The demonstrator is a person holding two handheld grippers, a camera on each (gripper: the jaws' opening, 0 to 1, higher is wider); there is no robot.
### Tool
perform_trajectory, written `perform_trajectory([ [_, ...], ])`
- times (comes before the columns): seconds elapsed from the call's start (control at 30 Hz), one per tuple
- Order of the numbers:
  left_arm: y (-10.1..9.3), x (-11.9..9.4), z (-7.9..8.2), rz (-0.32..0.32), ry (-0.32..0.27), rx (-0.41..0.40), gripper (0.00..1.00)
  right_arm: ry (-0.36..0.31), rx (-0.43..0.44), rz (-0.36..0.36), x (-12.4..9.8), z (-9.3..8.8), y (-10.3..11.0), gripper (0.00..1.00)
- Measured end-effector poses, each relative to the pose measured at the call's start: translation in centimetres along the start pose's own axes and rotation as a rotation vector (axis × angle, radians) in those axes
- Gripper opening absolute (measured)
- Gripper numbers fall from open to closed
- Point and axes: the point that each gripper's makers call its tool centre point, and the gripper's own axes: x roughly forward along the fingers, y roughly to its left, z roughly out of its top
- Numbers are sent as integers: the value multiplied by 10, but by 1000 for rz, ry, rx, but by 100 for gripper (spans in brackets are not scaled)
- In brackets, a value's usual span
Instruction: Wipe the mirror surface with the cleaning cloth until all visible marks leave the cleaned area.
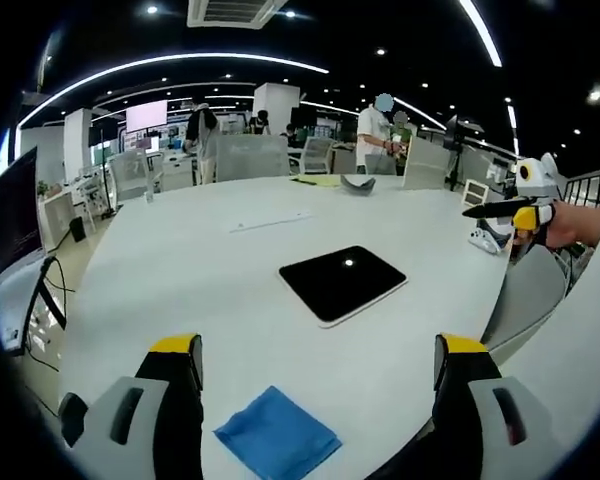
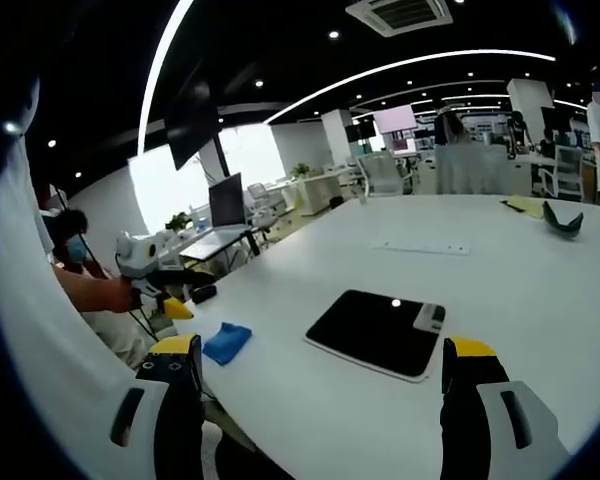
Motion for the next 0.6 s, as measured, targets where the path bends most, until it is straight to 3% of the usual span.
perform_trajectory([
  [0.37, 21, 3, -30, 62, 85, -24, 84, 5, 8, -4, 1, 0, -1, 100],
  [0.6, 21, 3, -46, 67, 133, -15, 75, 14, 10, -7, 1, -3, -2, 100],
])
